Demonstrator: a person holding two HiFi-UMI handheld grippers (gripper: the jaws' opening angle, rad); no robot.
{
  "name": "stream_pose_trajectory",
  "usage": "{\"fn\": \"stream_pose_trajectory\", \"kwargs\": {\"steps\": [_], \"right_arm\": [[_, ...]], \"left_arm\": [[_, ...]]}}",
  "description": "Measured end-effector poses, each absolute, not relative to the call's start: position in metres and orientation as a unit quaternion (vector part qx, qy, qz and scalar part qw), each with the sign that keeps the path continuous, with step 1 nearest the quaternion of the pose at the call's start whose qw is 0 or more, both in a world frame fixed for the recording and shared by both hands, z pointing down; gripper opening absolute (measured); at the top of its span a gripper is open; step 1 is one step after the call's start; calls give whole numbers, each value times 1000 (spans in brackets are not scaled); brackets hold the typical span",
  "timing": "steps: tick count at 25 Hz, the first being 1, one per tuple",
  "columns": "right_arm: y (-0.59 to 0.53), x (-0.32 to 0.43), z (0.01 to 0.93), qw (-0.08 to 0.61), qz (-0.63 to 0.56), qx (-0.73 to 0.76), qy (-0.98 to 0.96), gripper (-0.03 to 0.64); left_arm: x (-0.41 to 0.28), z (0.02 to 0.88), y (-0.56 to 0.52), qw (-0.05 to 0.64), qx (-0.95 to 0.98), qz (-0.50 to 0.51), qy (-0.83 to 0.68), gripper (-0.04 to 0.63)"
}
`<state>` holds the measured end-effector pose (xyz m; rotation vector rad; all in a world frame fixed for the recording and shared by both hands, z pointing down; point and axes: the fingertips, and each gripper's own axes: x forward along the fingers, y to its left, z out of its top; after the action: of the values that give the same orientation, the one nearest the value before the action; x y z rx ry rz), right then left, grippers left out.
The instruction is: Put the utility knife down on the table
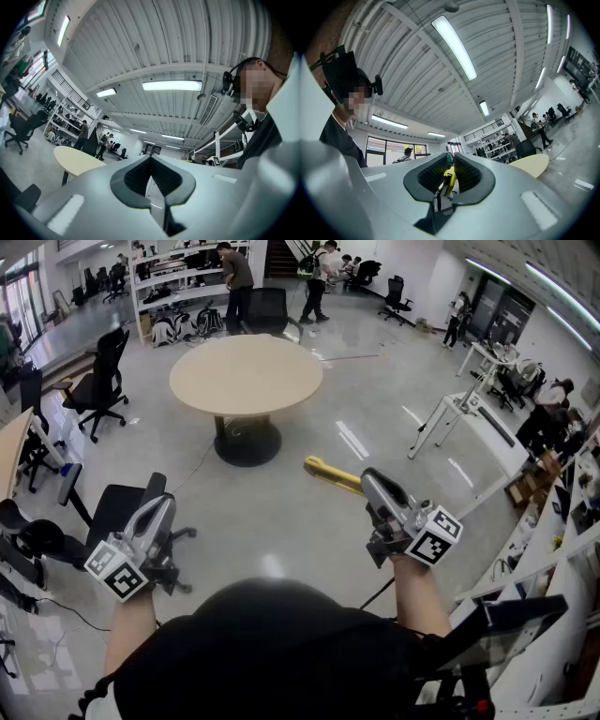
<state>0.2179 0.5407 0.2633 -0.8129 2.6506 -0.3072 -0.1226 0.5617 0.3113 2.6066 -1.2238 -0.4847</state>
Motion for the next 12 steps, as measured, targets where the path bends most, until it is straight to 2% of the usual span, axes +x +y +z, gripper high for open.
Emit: {"fn": "stream_pose_trajectory", "kwargs": {"steps": [12], "right_arm": [[539, 235, 267, 188, -121, -279, 934, 64]], "left_arm": [[-103, 310, 560, 109, 891, -154, -412, 0]]}}
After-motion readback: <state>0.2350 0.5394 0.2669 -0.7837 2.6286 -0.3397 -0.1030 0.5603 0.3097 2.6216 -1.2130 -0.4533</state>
